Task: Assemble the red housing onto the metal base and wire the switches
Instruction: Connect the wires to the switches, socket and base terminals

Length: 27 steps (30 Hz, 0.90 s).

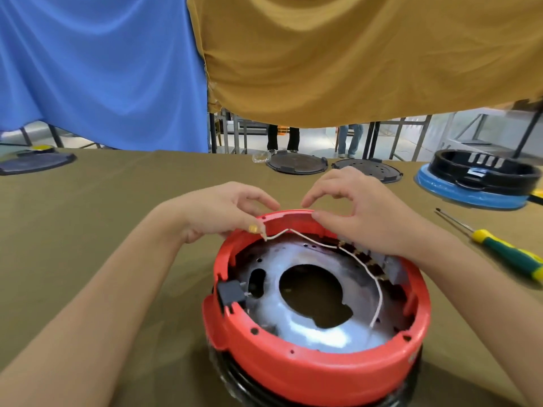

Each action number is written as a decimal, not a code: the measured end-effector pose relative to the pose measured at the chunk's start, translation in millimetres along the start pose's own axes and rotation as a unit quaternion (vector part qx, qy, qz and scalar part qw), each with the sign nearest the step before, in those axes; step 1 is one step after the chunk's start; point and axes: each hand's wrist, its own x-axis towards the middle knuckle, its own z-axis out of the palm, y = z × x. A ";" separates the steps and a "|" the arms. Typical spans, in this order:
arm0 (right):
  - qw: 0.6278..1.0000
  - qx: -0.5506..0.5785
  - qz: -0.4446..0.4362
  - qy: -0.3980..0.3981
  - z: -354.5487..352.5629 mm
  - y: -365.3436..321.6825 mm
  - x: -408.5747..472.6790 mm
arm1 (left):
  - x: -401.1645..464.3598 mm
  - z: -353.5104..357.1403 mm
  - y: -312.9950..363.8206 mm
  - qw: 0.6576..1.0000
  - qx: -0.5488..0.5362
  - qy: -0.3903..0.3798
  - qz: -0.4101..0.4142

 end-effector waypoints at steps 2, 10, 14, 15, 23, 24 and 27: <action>0.999 -0.019 0.009 -0.030 0.6 4.1 0.7 | 6.5 9.7 -1.1 0.997 -0.059 0.041 0.023; 0.985 -0.083 0.085 -0.127 6.6 10.4 -0.8 | -14.5 -7.6 -0.6 0.995 0.055 -0.047 -0.067; 0.979 -0.100 0.108 -0.142 -4.8 11.2 -1.5 | -7.6 -1.4 0.2 0.998 0.067 -0.014 -0.013; 0.981 -0.095 0.103 -0.135 -7.4 12.3 -2.0 | -3.5 0.6 -0.6 0.999 0.053 0.004 0.005; 0.988 -0.087 -0.028 -0.124 12.9 2.0 3.6 | 17.2 19.1 -9.3 0.987 -0.015 0.129 0.093; 0.989 -0.079 -0.041 -0.121 14.6 1.3 4.1 | 16.6 18.6 -7.7 0.988 -0.019 0.126 0.086; 0.996 -0.012 -0.025 -0.088 12.7 1.3 2.3 | 6.3 6.6 -3.0 0.998 -0.027 0.058 0.013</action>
